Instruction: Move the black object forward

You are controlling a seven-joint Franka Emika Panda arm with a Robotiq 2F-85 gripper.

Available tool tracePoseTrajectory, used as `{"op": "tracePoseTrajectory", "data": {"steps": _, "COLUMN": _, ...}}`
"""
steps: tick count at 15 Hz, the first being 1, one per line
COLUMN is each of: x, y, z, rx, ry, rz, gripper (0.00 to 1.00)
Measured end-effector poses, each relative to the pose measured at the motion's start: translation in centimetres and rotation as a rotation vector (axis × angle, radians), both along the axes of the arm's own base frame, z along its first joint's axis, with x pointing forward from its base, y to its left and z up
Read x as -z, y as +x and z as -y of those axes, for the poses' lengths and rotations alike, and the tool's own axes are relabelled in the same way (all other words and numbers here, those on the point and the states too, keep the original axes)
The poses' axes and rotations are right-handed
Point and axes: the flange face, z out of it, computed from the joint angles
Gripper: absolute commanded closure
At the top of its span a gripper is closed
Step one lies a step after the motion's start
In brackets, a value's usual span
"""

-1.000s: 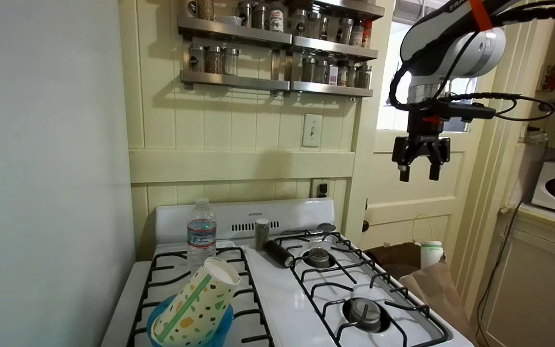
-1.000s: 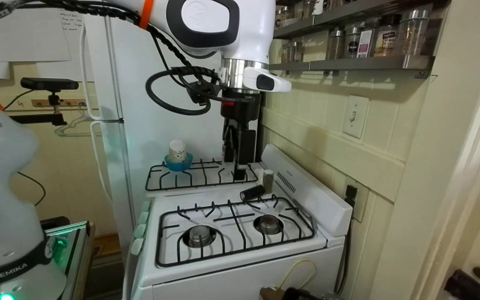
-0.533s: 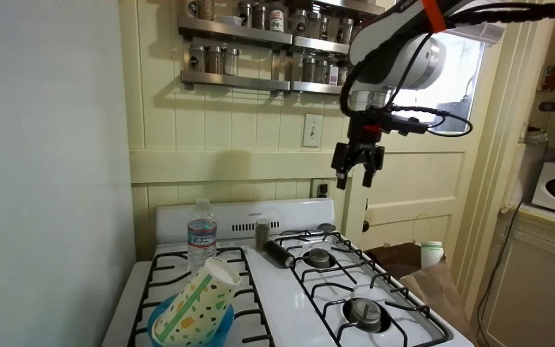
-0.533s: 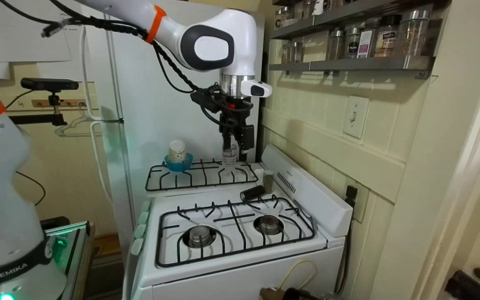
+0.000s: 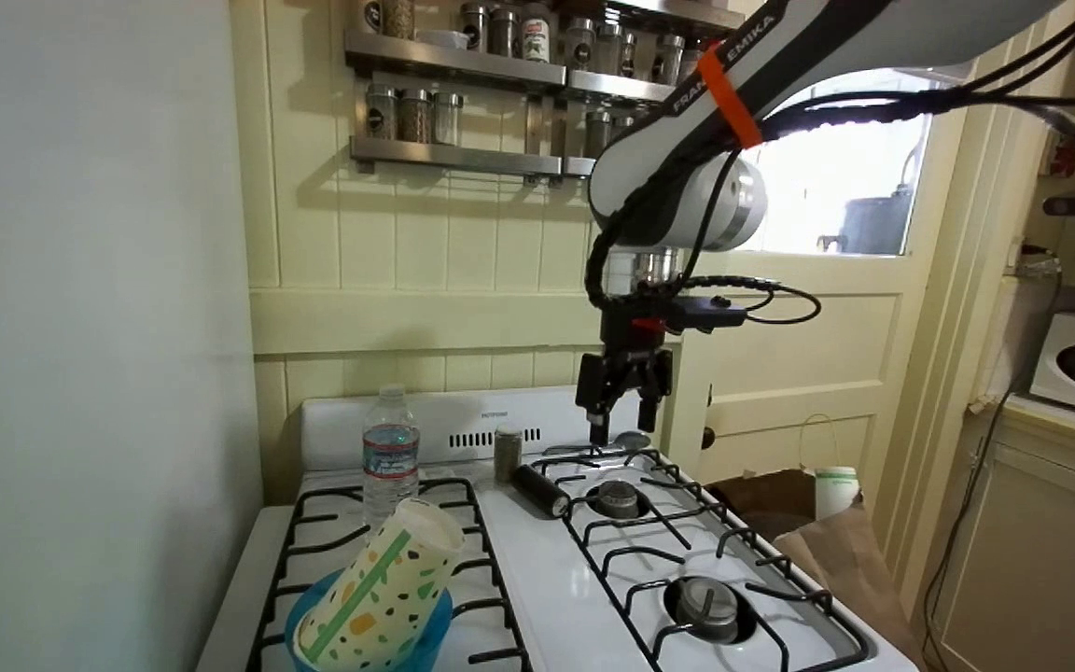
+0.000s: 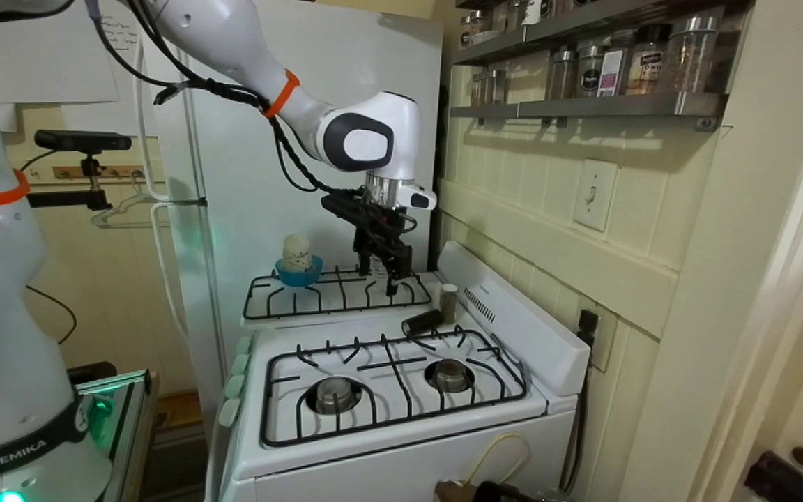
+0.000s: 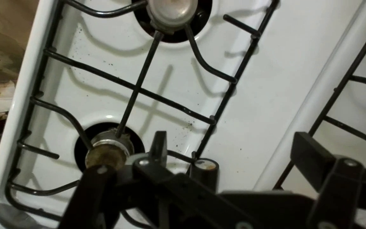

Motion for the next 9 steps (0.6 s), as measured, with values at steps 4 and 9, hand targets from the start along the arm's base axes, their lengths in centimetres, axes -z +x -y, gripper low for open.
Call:
{"op": "tracePoseTrajectory", "data": {"steps": 4, "x": 1.6, "y": 0.9, "z": -0.1, "rx": -0.001, "ry": -0.001, "rz": -0.025, "gripper": 0.0}}
{"op": "tracePoseTrajectory", "data": {"steps": 9, "x": 2.2, "y": 2.4, "z": -0.9, "rx": 0.118, "ry": 0.04, "rz": 0.095, "gripper": 0.0}}
